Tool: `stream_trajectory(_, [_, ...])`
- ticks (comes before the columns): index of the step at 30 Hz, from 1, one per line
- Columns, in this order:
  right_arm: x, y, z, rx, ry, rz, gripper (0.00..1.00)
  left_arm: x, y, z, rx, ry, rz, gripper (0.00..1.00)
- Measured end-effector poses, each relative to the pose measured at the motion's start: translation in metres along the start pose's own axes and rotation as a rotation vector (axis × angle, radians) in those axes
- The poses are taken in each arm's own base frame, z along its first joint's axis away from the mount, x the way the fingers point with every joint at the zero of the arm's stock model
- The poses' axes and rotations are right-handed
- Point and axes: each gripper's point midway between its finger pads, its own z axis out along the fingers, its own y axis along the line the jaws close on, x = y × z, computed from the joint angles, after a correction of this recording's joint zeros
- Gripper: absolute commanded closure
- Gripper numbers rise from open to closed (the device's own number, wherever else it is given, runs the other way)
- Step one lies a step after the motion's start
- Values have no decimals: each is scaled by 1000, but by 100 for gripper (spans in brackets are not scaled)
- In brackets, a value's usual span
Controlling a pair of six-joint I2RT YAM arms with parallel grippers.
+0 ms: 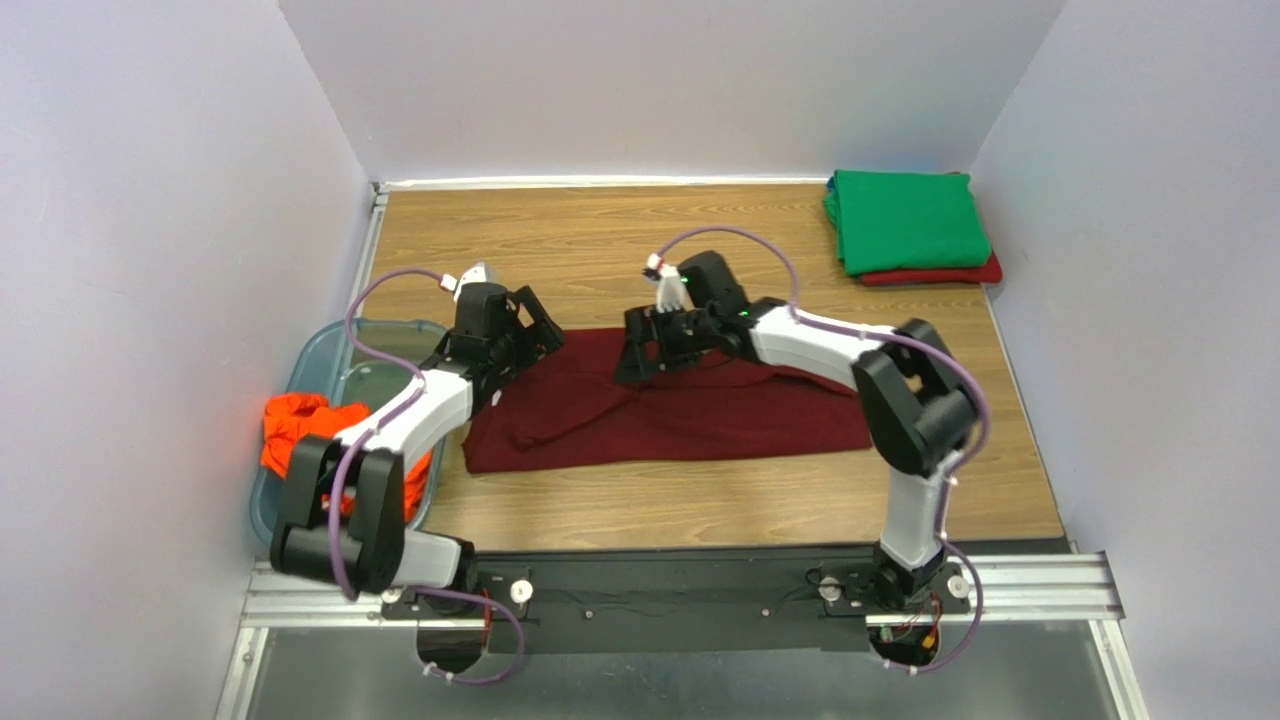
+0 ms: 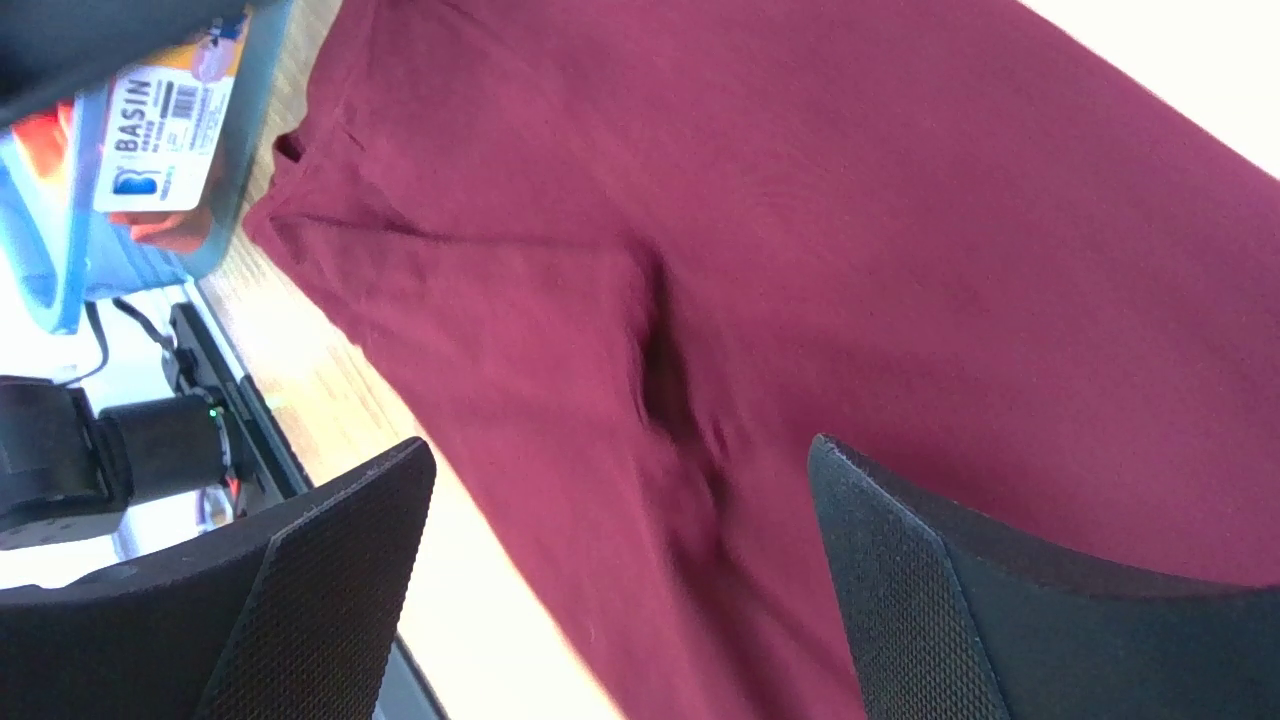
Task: Fold and stack the t-shirts
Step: Fold the tshirt
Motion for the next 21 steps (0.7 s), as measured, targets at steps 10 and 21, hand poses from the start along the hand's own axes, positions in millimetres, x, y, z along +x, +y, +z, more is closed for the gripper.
stream_trajectory(10, [-5,23,50,-70,36,-69,0,21,26,33,4,105,-22,2])
stream_trajectory(21, [-5,28,82,-97,49,-96,2,18,28,34,25,94,-14,2])
